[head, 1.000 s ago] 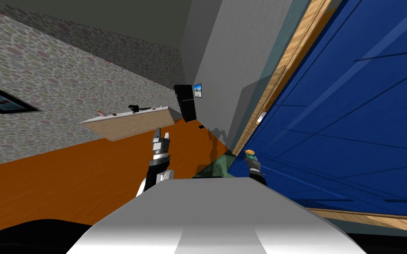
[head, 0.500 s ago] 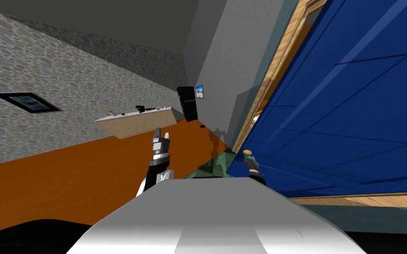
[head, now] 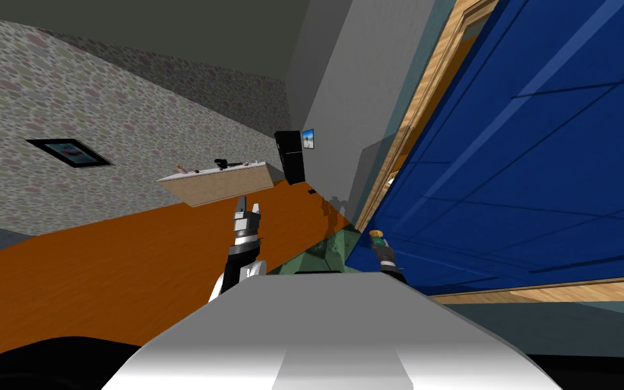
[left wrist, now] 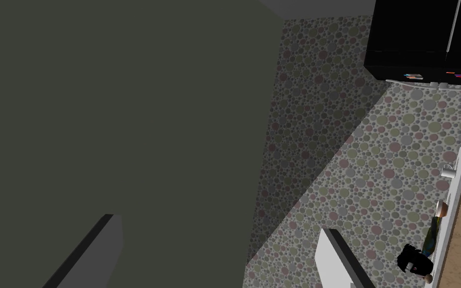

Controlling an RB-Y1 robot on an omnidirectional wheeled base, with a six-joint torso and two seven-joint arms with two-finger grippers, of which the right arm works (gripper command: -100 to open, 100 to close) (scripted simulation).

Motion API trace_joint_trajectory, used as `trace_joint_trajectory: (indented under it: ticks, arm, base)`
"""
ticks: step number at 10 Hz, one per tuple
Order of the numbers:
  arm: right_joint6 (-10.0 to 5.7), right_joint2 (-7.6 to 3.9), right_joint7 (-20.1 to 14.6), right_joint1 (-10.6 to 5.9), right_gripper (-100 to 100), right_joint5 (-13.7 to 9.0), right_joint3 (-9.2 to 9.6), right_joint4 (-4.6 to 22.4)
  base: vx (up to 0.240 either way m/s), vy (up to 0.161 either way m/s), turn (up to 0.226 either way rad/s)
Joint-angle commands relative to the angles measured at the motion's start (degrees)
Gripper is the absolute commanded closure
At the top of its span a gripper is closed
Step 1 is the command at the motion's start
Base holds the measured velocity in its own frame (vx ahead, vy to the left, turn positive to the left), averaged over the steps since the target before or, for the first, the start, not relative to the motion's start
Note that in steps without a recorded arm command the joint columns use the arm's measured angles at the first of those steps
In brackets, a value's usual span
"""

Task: Pull the door open

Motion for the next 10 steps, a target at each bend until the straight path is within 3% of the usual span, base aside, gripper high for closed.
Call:
trace_joint_trajectory:
  ticks: [1, 5, 6, 10]
  arm:
    - [-0.29, -0.61, -0.81, 0.90, 100, 0.69, 1.21, -0.72]
    - [-1.30, -1.70, -2.46, 2.03, 100, 2.20, 3.81, -1.77]
    - [-1.15, -1.62, -2.19, 1.70, 100, 2.00, 3.41, -1.67]
    - [-6.93, -3.62, -4.88, 5.66, 100, 4.04, 6.34, -0.88]
  base:
    - [-0.197, -0.024, 0.066]
    - [-0.202, -0.024, 0.049]
    - [-0.081, 0.001, 0.012]
    - [-0.017, 0.000, -0.014]
